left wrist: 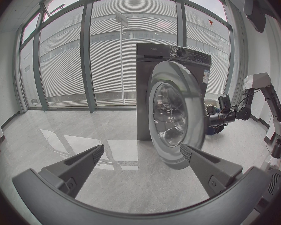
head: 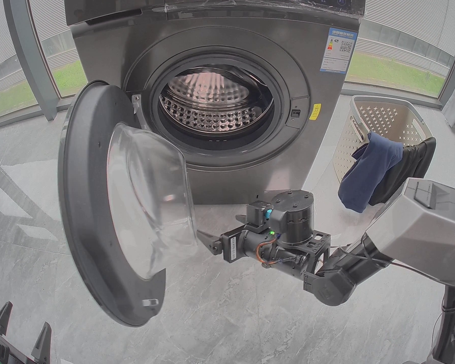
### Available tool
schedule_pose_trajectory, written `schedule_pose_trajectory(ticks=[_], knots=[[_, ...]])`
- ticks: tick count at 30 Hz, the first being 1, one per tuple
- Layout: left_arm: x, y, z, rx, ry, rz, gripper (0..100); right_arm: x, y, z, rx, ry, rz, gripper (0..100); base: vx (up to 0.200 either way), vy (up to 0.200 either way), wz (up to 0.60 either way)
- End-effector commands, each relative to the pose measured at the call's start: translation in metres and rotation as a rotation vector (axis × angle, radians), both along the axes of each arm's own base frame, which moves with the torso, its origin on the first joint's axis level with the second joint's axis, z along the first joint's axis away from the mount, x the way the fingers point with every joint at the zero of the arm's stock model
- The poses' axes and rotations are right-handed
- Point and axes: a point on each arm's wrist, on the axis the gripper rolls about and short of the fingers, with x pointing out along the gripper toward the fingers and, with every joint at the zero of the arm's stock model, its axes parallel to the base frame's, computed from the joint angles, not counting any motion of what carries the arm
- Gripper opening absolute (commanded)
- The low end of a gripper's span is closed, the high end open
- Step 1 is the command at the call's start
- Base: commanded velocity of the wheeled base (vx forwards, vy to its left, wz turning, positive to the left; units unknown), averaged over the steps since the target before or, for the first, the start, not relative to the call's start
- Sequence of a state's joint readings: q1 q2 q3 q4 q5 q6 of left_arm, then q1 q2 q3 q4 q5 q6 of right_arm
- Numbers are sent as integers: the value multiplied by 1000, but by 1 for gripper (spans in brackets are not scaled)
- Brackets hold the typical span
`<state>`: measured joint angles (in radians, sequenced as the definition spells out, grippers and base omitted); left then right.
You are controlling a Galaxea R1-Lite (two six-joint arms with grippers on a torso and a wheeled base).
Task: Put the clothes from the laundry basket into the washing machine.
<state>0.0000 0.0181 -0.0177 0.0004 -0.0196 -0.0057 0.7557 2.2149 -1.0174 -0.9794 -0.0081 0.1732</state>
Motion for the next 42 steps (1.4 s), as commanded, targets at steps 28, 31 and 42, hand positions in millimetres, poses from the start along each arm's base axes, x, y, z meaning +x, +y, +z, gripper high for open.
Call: schedule_pose_trajectory(ticks=[28, 31, 42], knots=[[0, 0, -5, 0, -2, 0, 100, 20, 97, -25, 101, -80, 75, 100, 0, 0, 0], [0, 0, -5, -2, -2, 0, 100, 20, 107, -20, 138, -88, 74, 100, 0, 0, 0], [0, 0, -5, 0, -2, 0, 100, 38, 100, -10, 176, -123, -6, 100, 0, 0, 0]])
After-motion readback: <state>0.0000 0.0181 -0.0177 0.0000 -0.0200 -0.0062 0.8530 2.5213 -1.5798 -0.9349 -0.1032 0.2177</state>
